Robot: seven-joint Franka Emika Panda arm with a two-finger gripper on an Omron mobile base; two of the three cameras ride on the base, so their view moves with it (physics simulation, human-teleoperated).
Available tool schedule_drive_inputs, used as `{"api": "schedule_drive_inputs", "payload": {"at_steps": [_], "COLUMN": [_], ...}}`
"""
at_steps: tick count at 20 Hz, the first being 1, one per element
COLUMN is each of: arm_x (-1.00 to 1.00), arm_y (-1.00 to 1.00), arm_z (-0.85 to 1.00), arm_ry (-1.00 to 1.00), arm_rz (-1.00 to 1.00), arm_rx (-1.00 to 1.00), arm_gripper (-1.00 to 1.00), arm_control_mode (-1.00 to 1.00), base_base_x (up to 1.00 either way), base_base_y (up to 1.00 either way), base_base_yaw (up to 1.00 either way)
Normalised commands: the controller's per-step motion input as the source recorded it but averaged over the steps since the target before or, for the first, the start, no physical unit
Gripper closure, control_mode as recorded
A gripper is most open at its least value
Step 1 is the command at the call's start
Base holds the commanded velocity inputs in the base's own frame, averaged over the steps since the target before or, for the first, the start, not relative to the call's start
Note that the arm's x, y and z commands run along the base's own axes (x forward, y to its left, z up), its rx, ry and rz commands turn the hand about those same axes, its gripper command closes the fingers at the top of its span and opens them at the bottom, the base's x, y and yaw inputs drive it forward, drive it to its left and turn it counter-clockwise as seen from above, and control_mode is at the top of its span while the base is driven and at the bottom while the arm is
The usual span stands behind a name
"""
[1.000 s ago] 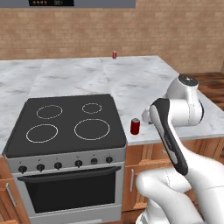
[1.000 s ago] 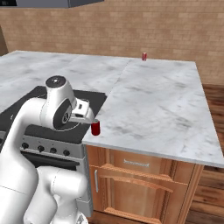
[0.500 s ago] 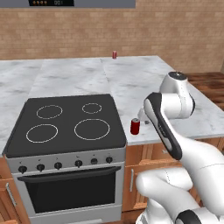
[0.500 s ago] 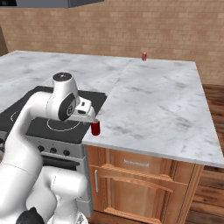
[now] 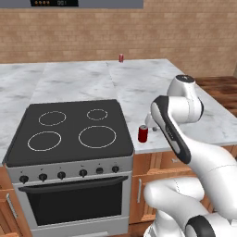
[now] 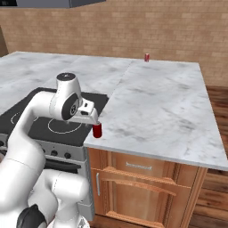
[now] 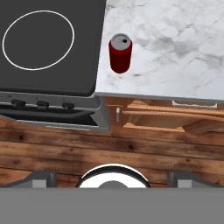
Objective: Four empty soda cans are scattered around the kitchen. Gather all the cans and cluster them next to the stove for recycling.
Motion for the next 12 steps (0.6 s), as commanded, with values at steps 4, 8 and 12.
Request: {"api": "schedule_drive_inputs", "payload": {"at_steps": [4,8,12], "arm_x": [0.02,0.06,0.17], "arm_y": [0.00,0.00,0.00], "arm_z": [-0.01,-0.17,-0.20], "arm_ry": [0.00,0.00,0.00], "arm_rz": [0.00,0.00,0.00], "arm_rx": [0.00,0.00,0.00], "arm_gripper": [-1.00,-1.00,-1.00], "arm_control_mode": [-1.00,-1.00,-1.00], "base_base_x": [0.00,0.00,0.00], "base_base_y": [0.00,0.00,0.00], "base_base_yaw": [0.00,0.00,0.00]}}
